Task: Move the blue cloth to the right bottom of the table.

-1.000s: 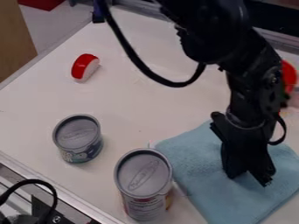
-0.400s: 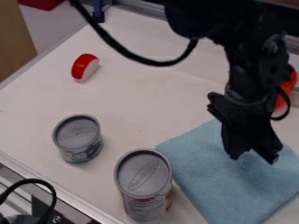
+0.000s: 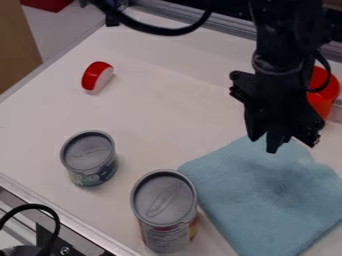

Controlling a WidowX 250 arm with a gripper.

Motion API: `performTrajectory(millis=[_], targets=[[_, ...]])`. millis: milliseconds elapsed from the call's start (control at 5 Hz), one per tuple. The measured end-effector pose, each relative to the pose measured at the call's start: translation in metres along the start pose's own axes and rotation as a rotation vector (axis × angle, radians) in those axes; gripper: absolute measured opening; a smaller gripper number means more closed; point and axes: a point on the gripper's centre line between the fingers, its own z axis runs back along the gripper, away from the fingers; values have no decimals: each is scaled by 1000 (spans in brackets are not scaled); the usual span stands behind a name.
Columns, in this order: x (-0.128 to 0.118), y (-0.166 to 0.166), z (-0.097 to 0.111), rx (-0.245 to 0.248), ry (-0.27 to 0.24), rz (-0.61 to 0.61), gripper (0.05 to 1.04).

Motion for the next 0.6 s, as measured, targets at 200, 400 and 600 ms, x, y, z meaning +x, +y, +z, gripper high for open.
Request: performTrajectory(millis=[200,400,600], targets=[[8,24,2,48,-37,125,694],[18,57,0,98,-74,262,955],[31,94,-3,146,-106,391,997]])
